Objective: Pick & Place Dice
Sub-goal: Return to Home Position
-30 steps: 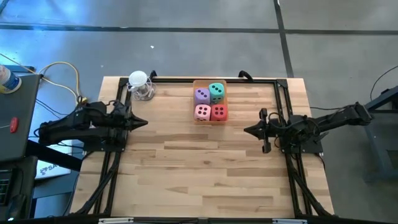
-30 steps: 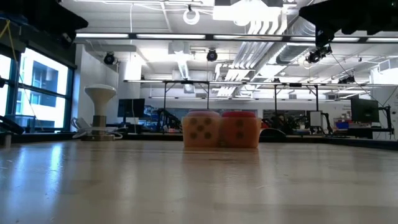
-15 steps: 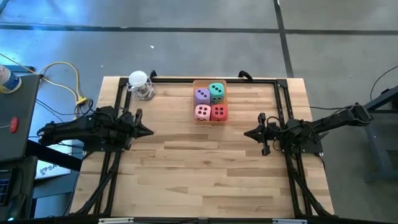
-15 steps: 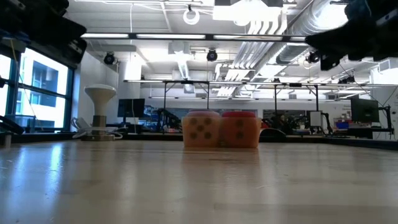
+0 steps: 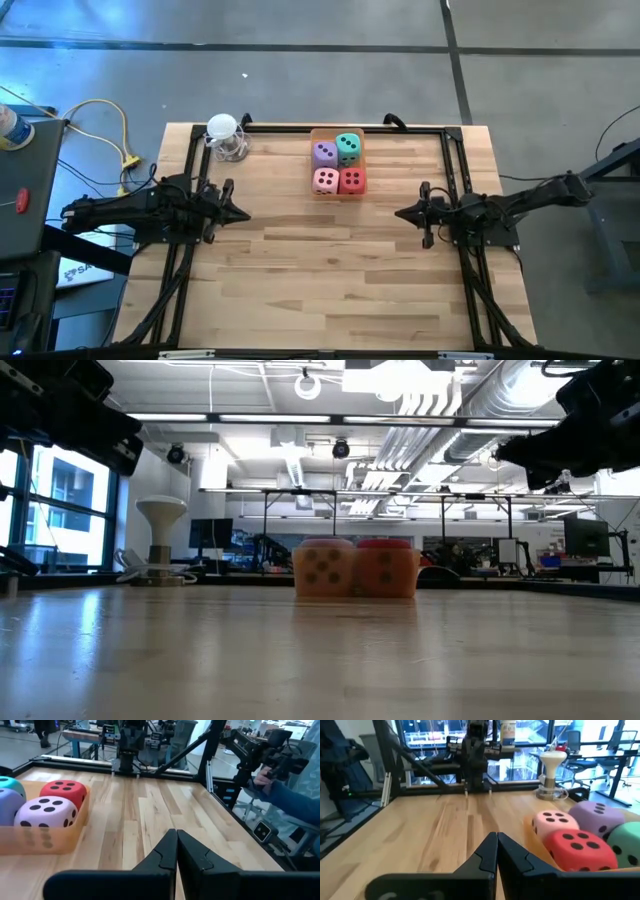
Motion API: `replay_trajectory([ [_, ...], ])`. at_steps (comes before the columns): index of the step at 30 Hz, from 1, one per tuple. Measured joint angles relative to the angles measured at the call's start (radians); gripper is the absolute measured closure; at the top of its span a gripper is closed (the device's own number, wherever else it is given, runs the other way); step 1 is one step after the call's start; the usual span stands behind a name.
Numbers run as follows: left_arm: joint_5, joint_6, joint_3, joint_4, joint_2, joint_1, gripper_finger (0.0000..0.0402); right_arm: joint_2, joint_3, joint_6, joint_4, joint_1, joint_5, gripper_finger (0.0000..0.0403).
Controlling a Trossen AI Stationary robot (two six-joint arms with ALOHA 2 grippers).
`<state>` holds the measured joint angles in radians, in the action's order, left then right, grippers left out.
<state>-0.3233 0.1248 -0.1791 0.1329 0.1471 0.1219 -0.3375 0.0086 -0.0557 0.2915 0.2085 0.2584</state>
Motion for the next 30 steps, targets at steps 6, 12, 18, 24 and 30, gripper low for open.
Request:
replay_trajectory([
  [6,0.000,-0.004,0.000,-0.003,0.000,0.000,0.0401,0.227,0.000,0.006,-0.220,-0.013,0.036,0.0401],
  [12,0.000,-0.003,0.000,-0.003,0.000,0.000,0.0401,0.332,0.006,0.027,-0.264,-0.041,-0.110,0.0401],
  [18,0.003,-0.004,0.000,0.000,0.000,-0.001,0.0401,0.289,0.006,-0.009,-0.272,-0.041,-0.083,0.0401],
  [24,0.004,-0.001,0.035,0.000,0.001,-0.001,0.0401,0.273,0.008,-0.103,-0.264,-0.041,-0.032,0.0401],
  [30,0.010,-0.005,0.146,-0.161,0.001,-0.001,0.0401,0.267,0.007,-0.100,-0.264,-0.040,-0.032,0.0401],
])
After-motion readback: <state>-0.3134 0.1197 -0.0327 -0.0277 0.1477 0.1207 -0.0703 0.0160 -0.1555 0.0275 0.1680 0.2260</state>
